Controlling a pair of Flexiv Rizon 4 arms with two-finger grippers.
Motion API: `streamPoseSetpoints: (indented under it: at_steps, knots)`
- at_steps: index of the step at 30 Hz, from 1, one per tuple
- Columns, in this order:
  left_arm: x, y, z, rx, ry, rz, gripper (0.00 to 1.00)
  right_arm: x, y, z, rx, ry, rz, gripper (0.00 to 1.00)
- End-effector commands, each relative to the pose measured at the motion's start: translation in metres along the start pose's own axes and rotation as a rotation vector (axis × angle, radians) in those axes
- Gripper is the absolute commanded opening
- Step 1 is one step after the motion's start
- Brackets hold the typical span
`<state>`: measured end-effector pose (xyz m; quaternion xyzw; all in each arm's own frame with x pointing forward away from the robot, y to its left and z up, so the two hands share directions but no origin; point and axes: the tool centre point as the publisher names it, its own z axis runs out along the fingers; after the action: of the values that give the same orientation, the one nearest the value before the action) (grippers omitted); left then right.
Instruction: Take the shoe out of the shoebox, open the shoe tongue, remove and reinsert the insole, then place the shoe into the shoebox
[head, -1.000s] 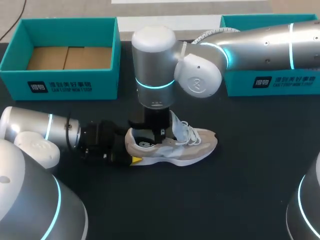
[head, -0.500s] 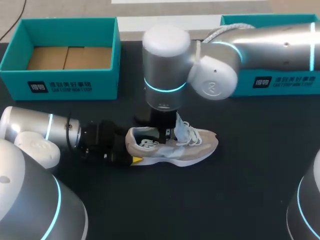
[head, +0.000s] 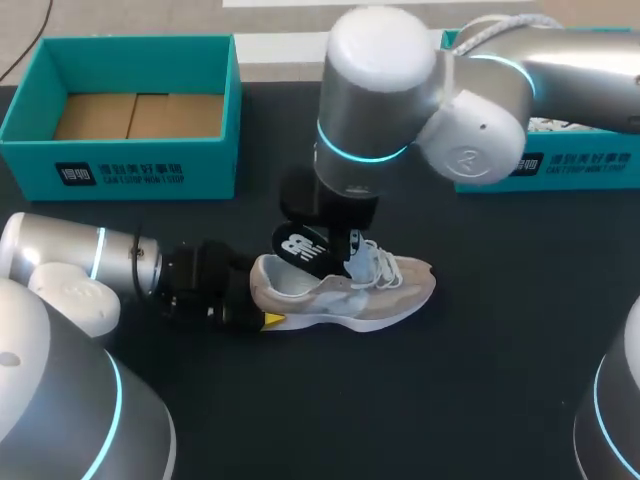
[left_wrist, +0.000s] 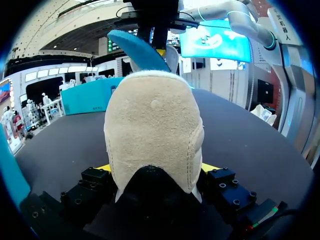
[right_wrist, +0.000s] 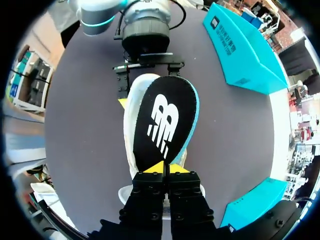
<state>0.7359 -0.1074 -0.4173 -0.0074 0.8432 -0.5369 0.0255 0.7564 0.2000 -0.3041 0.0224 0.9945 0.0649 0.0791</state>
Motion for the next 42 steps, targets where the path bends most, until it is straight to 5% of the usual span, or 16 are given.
streamPoseSetpoints:
  at_steps: [1, 8, 22, 23, 24, 32, 42]
  knots:
    - [0.000, 0.000, 0.001, 0.000, 0.000, 0.001, 0.00, -0.006, 0.009, 0.000, -0.060, 0.019, -0.025, 0.00]
    - [0.000, 0.000, 0.001, 0.000, 0.000, 0.001, 0.00, -0.013, 0.044, 0.008, -0.124, 0.062, -0.104, 0.00]
    - [0.000, 0.000, 0.001, 0.000, 0.000, 0.001, 0.00, -0.015, 0.061, 0.011, -0.179, 0.096, -0.134, 0.00]
    - [0.000, 0.000, 0.001, 0.000, 0.000, 0.001, 0.00, -0.014, 0.060, 0.009, -0.188, 0.109, -0.125, 0.16]
    - [0.000, 0.000, 0.001, 0.000, 0.000, 0.001, 0.00, -0.014, 0.059, 0.008, -0.179, 0.113, -0.112, 1.00]
    - [0.000, 0.000, 0.001, 0.000, 0.000, 0.001, 0.00, -0.009, 0.044, 0.003, -0.356, 0.306, -0.018, 1.00]
    - [0.000, 0.000, 0.001, 0.000, 0.000, 0.001, 0.00, -0.009, 0.044, 0.003, -0.356, 0.306, -0.018, 1.00]
